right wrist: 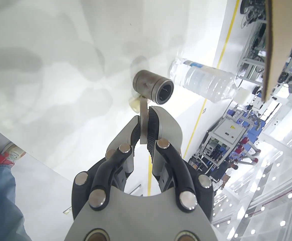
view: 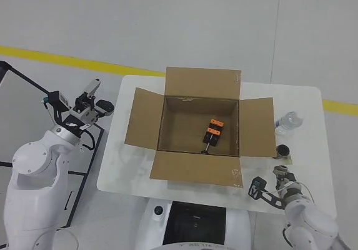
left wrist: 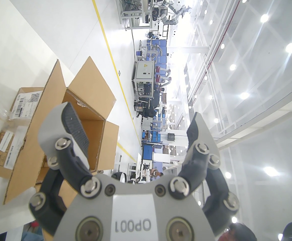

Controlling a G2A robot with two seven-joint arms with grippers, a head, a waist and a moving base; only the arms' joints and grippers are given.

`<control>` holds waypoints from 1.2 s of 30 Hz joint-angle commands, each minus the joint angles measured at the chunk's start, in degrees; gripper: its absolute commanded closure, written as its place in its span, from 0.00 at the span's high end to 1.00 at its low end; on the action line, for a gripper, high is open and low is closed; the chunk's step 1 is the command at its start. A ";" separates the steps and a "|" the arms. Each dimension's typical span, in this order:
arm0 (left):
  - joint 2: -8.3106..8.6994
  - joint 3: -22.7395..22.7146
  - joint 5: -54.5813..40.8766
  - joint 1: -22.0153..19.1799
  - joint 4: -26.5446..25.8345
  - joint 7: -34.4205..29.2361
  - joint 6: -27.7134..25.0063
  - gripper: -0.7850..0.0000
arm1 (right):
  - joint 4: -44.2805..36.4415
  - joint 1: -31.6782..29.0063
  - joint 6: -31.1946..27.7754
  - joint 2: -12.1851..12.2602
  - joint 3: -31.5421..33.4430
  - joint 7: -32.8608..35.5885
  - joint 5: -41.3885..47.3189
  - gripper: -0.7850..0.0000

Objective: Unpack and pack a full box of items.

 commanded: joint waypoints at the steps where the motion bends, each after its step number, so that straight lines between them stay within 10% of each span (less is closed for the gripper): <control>1: 0.00 0.00 0.00 0.00 0.00 0.00 0.00 1.00 | 1.39 0.58 0.07 -0.04 -0.86 -0.66 -1.41 0.00; 36: 0.00 0.00 0.00 0.00 0.00 0.00 0.00 1.00 | 19.46 12.66 0.15 -2.45 -8.66 2.12 -4.34 0.00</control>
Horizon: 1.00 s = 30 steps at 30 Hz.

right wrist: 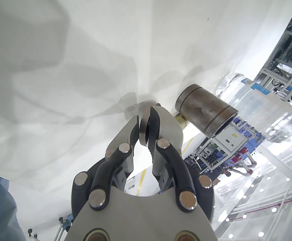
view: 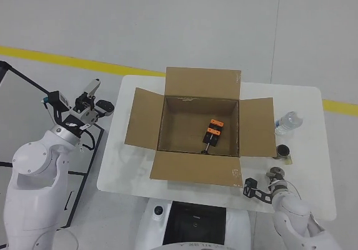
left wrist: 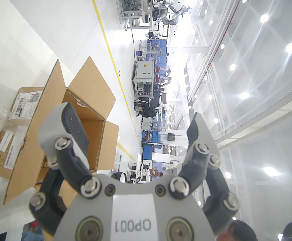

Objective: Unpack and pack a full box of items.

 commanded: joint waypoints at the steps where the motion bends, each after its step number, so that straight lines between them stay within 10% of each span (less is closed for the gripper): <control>1: 0.00 0.00 0.00 0.00 0.00 0.00 0.00 1.00 | 0.30 0.09 0.60 -0.14 -0.25 0.63 -0.27 0.00; 30: 0.00 0.00 0.00 0.00 0.00 0.00 0.00 1.00 | -4.39 -1.53 0.71 -0.76 3.69 -5.12 4.77 0.07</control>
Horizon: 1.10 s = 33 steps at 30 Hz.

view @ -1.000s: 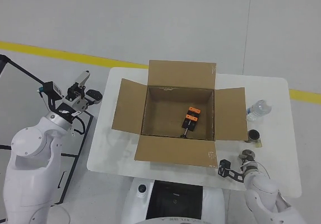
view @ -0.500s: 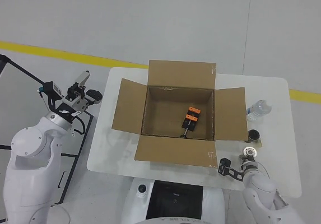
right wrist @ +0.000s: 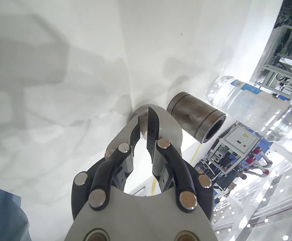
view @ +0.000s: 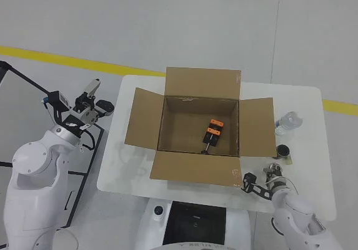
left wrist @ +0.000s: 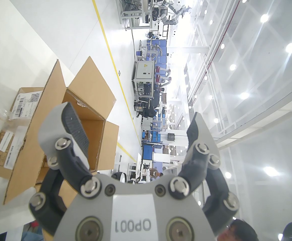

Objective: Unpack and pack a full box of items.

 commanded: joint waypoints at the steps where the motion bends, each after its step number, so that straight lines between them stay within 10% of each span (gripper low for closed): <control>1: 0.00 0.00 0.00 0.00 0.00 0.00 0.00 1.00 | -2.72 -1.42 -0.59 0.25 1.64 -1.43 0.12 0.05; 13: 0.00 0.00 0.00 0.00 0.00 0.00 0.00 1.00 | -27.10 -20.90 0.85 1.74 33.60 -20.99 8.54 0.09; 18: 0.00 0.00 0.00 0.00 0.00 0.00 0.00 1.00 | -28.07 -19.53 -2.10 1.71 40.65 -30.77 19.49 0.12; 24: 0.00 0.00 0.00 0.00 0.00 0.00 0.00 1.00 | -28.07 -2.73 -12.16 2.96 30.96 -28.01 26.14 0.20; 33: 0.00 0.00 0.00 0.00 0.00 0.00 0.00 1.00 | -12.40 30.15 -19.60 1.31 0.95 -0.40 45.16 0.31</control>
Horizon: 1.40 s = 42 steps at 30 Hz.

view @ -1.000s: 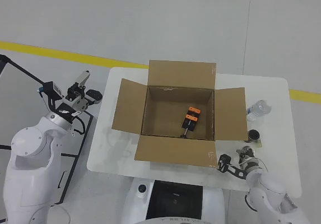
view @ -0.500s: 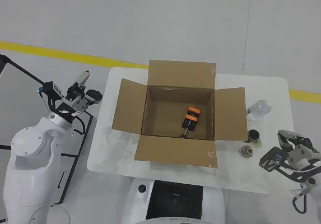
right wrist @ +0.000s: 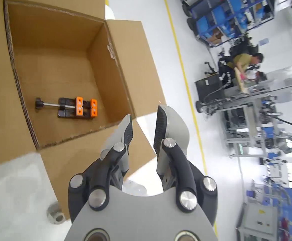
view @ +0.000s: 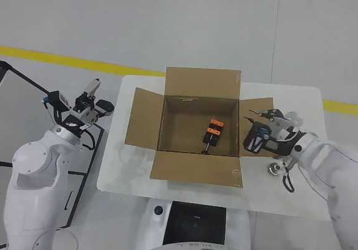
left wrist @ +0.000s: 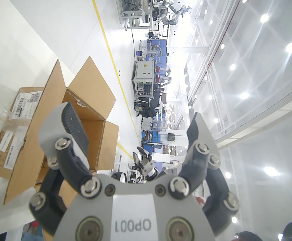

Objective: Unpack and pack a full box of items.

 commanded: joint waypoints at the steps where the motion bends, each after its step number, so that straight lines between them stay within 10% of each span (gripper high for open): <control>1: 0.00 0.00 0.00 0.00 0.00 0.00 0.00 1.00 | 3.45 6.06 0.76 -0.66 -5.46 8.74 5.11 0.31; 5: 0.00 0.00 0.00 0.00 0.00 0.00 0.00 1.00 | 2.61 7.94 0.95 -0.95 -8.50 20.49 6.40 0.43; 15: 0.00 0.00 0.00 0.00 0.00 0.00 0.00 1.00 | 2.61 7.94 0.95 -0.95 -8.50 20.49 6.40 0.43; 25: 0.00 0.00 0.00 0.00 0.00 0.00 0.00 1.00 | 20.69 17.38 -0.86 -3.67 -21.71 4.73 21.55 0.35; 35: 0.00 0.00 0.00 0.00 0.00 0.00 0.00 1.00 | 35.64 33.39 5.40 -8.19 -36.69 27.11 23.86 0.33; 42: 0.00 0.00 0.00 0.00 0.00 0.00 0.00 1.00 | 36.13 35.84 8.03 -9.16 -38.99 30.94 22.63 0.46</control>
